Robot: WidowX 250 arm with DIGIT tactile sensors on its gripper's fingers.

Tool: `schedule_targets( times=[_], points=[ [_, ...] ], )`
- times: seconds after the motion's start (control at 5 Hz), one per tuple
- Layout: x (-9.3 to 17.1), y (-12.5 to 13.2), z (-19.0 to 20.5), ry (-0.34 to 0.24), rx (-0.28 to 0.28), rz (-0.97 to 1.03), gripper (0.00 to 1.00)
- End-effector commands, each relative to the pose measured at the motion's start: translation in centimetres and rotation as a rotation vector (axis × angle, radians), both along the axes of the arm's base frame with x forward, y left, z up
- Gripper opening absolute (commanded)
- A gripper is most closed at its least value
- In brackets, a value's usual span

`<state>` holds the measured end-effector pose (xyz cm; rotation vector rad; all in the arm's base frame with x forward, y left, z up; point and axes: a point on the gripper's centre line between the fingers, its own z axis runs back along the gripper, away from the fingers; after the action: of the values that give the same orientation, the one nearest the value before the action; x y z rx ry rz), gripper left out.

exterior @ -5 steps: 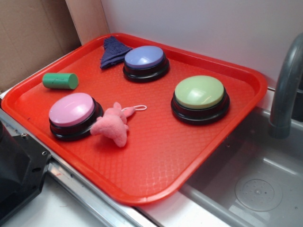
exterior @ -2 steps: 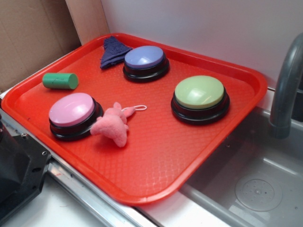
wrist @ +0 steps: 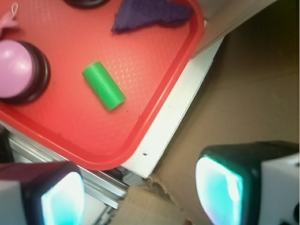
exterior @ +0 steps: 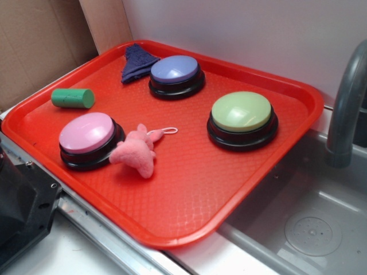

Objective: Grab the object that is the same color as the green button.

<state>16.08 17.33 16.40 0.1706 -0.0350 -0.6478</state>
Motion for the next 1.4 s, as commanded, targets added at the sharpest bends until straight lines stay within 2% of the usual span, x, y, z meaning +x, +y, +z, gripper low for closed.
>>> schedule_targets(
  times=[0.0, 0.2, 0.4, 0.6, 1.0, 1.2],
  points=[
    [3.1, -2.1, -6.0, 0.133, 0.162, -0.151, 1.00],
    [4.7, -3.2, -7.8, 0.145, 0.142, -0.177, 1.00],
    [5.6, -3.2, -10.1, 0.168, 0.152, -0.154, 1.00],
    [5.4, -3.4, -11.8, 0.212, 0.184, -0.173, 1.00],
    [4.0, -3.5, -12.6, 0.323, 0.126, -0.214, 1.00],
    [4.7, -3.4, -13.6, 0.305, 0.123, -0.161, 1.00]
  ],
)
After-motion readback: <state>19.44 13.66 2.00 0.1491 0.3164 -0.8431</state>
